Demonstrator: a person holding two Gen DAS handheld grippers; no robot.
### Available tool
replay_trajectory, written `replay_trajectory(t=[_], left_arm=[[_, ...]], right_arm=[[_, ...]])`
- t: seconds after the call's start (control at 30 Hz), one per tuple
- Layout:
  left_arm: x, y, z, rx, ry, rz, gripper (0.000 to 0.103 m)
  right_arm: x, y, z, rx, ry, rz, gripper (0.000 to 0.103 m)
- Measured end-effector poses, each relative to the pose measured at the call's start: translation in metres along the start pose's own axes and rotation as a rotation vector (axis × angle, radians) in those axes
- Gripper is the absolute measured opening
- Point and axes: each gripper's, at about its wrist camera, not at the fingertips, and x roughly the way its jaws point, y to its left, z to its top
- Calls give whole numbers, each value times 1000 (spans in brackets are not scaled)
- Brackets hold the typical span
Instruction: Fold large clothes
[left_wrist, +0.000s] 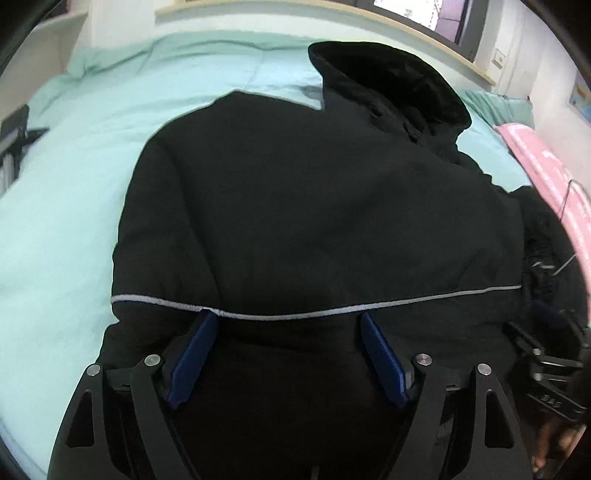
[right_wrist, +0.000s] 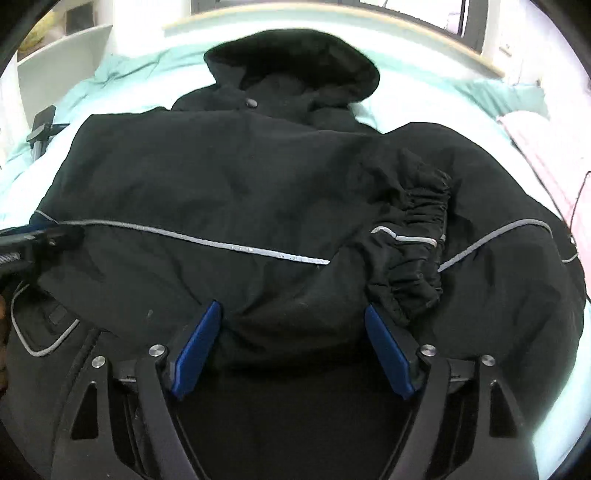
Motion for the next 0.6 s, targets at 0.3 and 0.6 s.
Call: replay_trajectory(t=[0.3, 0.6], left_arm=[[-13, -10, -15, 22, -84, 64, 82], [-78, -69, -25, 129, -149, -15, 82]], right_arm=[[-8, 0, -10, 24, -42, 11, 82], [-67, -12, -55, 89, -7, 164, 84]])
